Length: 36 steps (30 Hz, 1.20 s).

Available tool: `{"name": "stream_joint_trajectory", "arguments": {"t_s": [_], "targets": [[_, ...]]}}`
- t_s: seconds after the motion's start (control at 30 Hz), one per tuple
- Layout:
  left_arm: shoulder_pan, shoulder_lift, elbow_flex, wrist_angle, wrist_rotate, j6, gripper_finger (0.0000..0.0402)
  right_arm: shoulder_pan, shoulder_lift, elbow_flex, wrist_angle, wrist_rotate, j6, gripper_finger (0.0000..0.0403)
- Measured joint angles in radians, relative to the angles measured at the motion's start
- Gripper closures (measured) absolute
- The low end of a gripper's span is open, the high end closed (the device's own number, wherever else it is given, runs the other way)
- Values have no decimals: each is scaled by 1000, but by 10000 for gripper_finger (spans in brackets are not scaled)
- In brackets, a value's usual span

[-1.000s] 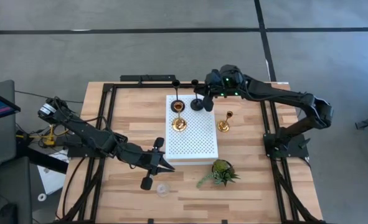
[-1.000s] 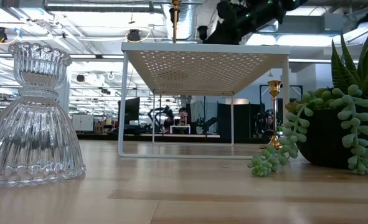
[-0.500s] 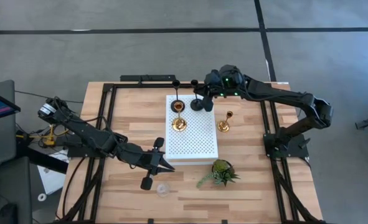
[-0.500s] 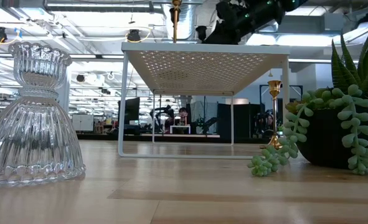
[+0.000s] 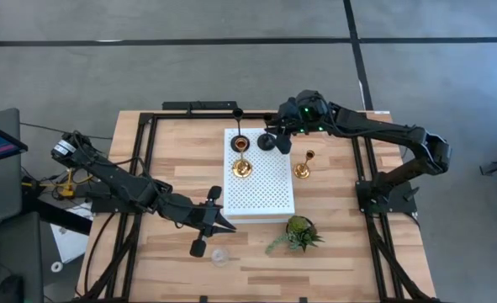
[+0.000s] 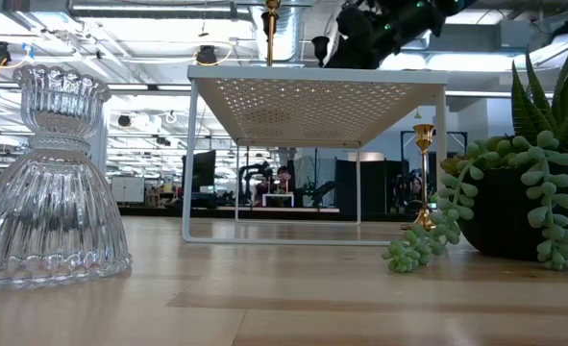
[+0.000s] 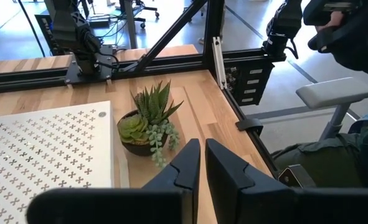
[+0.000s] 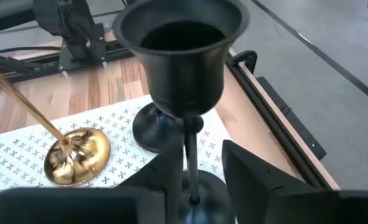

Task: Pick & Place candle stick holders
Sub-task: Put the black candle holder on the shelf, then put the gold candle holder on the shelf

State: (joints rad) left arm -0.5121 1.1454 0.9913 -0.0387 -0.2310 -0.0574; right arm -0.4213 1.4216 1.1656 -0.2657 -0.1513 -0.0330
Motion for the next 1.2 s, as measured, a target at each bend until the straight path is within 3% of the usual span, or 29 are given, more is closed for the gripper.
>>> {"name": "stream_joint_trajectory", "arguments": {"t_s": [0.3, 0.5, 0.93, 1.2], "targets": [[0, 0, 0, 0, 0, -3, 376, -4, -42, 2, -67, 2, -18, 233], [0, 0, 0, -5, 0, -3, 376, -9, -137, 2, -153, 4, -19, 218], [0, 0, 0, -6, 0, -3, 376, 34, -406, 4, -530, 3, -14, 263], [0, 0, 0, -6, 0, -3, 376, 122, -560, -129, -542, 108, 51, 293]]}}
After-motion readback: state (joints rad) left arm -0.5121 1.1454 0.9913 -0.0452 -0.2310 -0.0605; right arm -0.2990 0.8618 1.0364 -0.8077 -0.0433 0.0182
